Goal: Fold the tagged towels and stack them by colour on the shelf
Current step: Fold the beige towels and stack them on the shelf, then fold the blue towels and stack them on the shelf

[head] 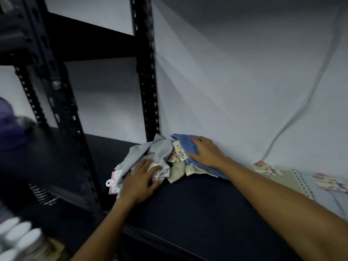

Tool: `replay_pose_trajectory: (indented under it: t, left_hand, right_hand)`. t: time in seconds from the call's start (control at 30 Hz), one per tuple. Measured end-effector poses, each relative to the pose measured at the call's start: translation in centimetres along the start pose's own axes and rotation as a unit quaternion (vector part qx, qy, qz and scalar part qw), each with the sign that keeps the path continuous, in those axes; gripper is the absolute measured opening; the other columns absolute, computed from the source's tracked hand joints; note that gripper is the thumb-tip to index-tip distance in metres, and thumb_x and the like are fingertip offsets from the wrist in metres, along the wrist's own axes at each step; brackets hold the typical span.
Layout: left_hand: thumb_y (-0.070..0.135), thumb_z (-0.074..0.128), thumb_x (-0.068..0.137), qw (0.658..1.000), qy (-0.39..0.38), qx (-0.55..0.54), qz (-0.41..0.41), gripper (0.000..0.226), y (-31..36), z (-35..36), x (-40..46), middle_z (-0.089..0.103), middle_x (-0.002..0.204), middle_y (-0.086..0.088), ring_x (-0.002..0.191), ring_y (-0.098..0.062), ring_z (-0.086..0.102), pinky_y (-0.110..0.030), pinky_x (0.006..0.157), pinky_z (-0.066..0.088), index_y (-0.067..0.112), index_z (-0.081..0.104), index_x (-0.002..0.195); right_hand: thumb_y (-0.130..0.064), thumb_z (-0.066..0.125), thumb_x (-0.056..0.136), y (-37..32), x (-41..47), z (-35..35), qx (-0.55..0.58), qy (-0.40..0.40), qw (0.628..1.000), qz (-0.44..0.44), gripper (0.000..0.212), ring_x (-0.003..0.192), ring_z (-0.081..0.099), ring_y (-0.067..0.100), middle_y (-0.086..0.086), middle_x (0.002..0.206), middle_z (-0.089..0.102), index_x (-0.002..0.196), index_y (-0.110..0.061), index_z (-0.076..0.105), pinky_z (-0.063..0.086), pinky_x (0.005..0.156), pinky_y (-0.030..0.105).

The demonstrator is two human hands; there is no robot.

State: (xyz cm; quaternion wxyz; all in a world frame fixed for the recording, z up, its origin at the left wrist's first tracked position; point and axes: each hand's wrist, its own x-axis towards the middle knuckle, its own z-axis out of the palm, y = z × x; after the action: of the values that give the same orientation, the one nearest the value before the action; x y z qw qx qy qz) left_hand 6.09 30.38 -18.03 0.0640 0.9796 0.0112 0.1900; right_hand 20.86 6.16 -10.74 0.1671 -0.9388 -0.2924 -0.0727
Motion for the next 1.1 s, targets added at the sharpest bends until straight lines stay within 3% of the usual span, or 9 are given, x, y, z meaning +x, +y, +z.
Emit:
replay_pose_trajectory:
  t: [0.13,0.2,0.37,0.6,0.7,0.8,0.87,0.97,1.1]
  left_hand:
    - [0.068,0.035,0.090,1.000,-0.015,-0.003,-0.021,0.057,0.8,-0.3,-0.4,0.021,0.160,0.008,0.150,-0.015,0.009,-0.053,0.111,0.026,0.045,0.037,0.142]
    - [0.067,0.037,0.092,0.999,-0.027,0.005,-0.029,0.056,1.0,-0.2,-0.3,0.015,0.161,0.010,0.150,-0.012,0.004,-0.051,0.112,0.023,0.046,0.032,0.143]
    - [0.070,0.030,0.088,0.999,-0.028,0.024,-0.033,0.060,1.0,-0.3,-0.2,0.016,0.161,0.011,0.150,-0.012,0.005,-0.052,0.111,0.025,0.047,0.031,0.143]
    - [0.070,0.032,0.091,0.998,-0.046,0.032,-0.032,0.062,1.2,-0.5,-0.2,0.011,0.162,0.008,0.151,-0.013,0.002,-0.053,0.112,0.022,0.046,0.026,0.148]
    - [0.073,0.030,0.089,0.997,-0.065,0.022,-0.037,0.064,1.2,-0.7,-0.1,0.011,0.163,0.007,0.151,-0.013,0.001,-0.056,0.113,0.019,0.047,0.026,0.148]
    - [0.079,0.022,0.086,0.993,-0.102,-0.028,-0.061,0.066,2.4,-2.2,0.8,0.028,0.156,0.006,0.148,-0.016,0.017,-0.059,0.112,0.022,0.046,0.040,0.140]
    - [0.077,0.015,0.082,0.991,-0.024,-0.115,-0.068,0.071,4.8,-3.9,1.5,0.057,0.133,0.001,0.129,-0.021,0.047,-0.055,0.106,0.033,0.037,0.060,0.119]
    - [0.067,0.029,0.088,0.938,0.172,-0.296,-0.055,0.058,10.1,-7.1,1.8,0.073,0.102,0.000,0.102,-0.019,0.065,-0.042,0.094,0.047,0.027,0.066,0.108]
    - [0.052,0.060,0.091,0.821,0.255,-0.508,-0.057,0.038,16.9,-10.7,1.6,0.072,0.093,0.006,0.082,-0.002,0.067,-0.033,0.075,0.056,0.029,0.056,0.120]
  right_hand:
    - [-0.047,0.062,0.087,-1.0,1.8,2.0,-0.071,-0.030,0.996,0.035,0.085,0.134,0.033,0.039,0.014,0.152,0.028,0.154,-0.036,0.011,0.038,0.104,0.054]
    - [-0.035,0.062,0.091,-1.0,2.0,2.1,-0.064,-0.006,0.997,0.049,0.073,0.125,0.043,0.036,0.014,0.140,0.040,0.152,-0.034,0.021,0.044,0.098,0.049]
    - [0.002,0.055,0.082,0.1,1.6,-0.4,0.165,0.107,0.980,0.044,0.049,0.110,0.062,0.028,0.009,0.119,0.068,0.124,-0.021,0.064,0.050,0.089,0.034]
    - [0.007,0.060,0.084,-0.8,0.2,-6.7,0.321,0.240,0.913,0.079,0.037,0.097,0.060,0.016,0.006,0.107,0.068,0.116,-0.010,0.069,0.041,0.073,0.015]
    - [0.004,0.062,0.086,-1.4,-0.7,-9.8,0.368,0.260,0.890,0.070,0.036,0.096,0.062,0.015,0.001,0.108,0.068,0.115,-0.015,0.068,0.049,0.080,0.022]
    - [0.003,0.062,0.087,-2.3,-2.1,-11.9,0.427,0.268,0.862,0.056,0.034,0.097,0.068,0.019,0.002,0.106,0.070,0.105,-0.026,0.066,0.057,0.088,0.036]
    - [0.003,0.063,0.087,-3.1,-3.6,-12.8,0.471,0.281,0.834,0.052,0.034,0.095,0.070,0.023,0.007,0.105,0.071,0.100,-0.028,0.065,0.058,0.087,0.041]
    - [0.004,0.063,0.087,-4.5,-6.0,-12.7,0.506,0.297,0.808,0.048,0.033,0.096,0.070,0.025,0.009,0.105,0.072,0.101,-0.026,0.064,0.058,0.087,0.042]
    - [0.003,0.064,0.087,-5.7,-8.9,-11.0,0.521,0.292,0.801,0.037,0.036,0.093,0.072,0.022,0.007,0.103,0.073,0.100,-0.031,0.064,0.059,0.084,0.041]
